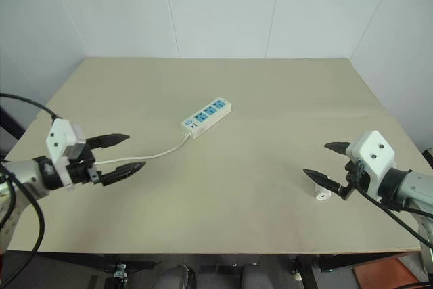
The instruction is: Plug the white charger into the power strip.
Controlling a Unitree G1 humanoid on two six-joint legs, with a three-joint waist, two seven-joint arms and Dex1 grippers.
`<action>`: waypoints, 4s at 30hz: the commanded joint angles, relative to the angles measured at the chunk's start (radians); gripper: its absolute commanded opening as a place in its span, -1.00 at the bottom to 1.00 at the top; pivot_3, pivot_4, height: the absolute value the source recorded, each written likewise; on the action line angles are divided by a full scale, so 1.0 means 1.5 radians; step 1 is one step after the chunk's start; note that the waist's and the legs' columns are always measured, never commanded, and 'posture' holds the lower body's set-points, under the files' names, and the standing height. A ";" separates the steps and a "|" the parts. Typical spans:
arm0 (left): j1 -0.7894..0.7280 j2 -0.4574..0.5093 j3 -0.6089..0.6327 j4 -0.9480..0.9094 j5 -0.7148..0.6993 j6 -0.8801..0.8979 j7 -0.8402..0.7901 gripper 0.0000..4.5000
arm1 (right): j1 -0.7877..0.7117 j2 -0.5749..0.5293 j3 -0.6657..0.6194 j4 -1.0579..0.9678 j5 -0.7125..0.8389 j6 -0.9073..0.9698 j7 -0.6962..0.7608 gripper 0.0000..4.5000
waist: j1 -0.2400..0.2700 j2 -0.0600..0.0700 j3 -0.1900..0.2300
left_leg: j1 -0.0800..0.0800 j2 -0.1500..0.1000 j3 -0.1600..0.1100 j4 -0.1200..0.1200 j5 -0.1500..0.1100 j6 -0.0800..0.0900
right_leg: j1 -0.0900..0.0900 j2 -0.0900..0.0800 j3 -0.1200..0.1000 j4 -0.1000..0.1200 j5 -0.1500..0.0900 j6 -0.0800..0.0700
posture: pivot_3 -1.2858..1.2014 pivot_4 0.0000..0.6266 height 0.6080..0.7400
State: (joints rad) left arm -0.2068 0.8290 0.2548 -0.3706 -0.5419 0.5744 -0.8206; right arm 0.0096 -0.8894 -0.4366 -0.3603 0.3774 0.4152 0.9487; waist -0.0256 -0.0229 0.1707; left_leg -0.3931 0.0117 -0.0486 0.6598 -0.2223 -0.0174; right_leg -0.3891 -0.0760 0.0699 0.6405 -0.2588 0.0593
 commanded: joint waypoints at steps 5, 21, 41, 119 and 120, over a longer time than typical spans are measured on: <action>-0.223 -0.091 -0.155 0.219 0.093 0.065 0.075 0.99 | -0.033 -0.009 0.002 -0.009 0.003 -0.019 -0.014 1.00 | 0.007 -0.001 0.000 | 0.000 -0.001 0.000 0.000 0.000 0.000 | 0.000 0.000 0.000 0.000 0.002 -0.002 | 0.03 -0.52 1.00; -0.406 -0.278 -0.287 0.655 0.257 -0.012 0.072 0.58 | -0.014 -0.006 -0.017 -0.062 0.018 -0.003 -0.031 1.00 | 0.008 -0.001 0.001 | -0.003 -0.002 -0.001 0.000 0.000 0.000 | -0.002 -0.001 0.000 0.000 0.002 -0.003 | 0.03 -0.52 1.00; -0.119 -0.128 -0.273 0.279 0.177 -0.145 -0.248 -0.99 | -0.054 -0.017 0.019 -0.036 0.020 -0.010 -0.021 1.00 | 0.003 -0.001 0.001 | -0.002 -0.002 -0.001 0.000 0.000 0.000 | -0.001 -0.001 0.000 0.000 0.002 -0.003 | 0.03 -0.52 1.00; -0.099 -0.304 -0.297 0.630 0.226 -0.571 -0.328 0.62 | -0.092 -0.022 0.024 -0.055 0.062 -0.007 -0.025 1.00 | 0.007 0.009 -0.008 | 0.002 -0.001 0.000 0.000 0.000 0.001 | 0.003 0.000 0.000 0.000 -0.001 0.001 | 0.03 -0.52 1.00; -0.098 -0.305 -0.295 0.627 0.221 -0.566 -0.332 0.51 | -0.095 -0.023 0.025 -0.053 0.061 -0.007 -0.024 1.00 | 0.007 0.009 -0.008 | 0.002 -0.001 0.000 0.000 0.000 0.001 | 0.003 0.000 0.000 0.000 -0.001 0.001 | 0.03 -0.52 1.00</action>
State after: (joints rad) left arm -0.3938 0.3807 -0.1502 0.5276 -0.2294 -0.3092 -1.2959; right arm -0.1110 -0.9044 -0.3802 -0.4244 0.4548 0.4130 0.9130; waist -0.0151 -0.0092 0.1587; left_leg -0.3898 0.0105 -0.0488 0.6600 -0.2229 -0.0164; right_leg -0.3853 -0.0766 0.0701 0.6405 -0.2596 0.0614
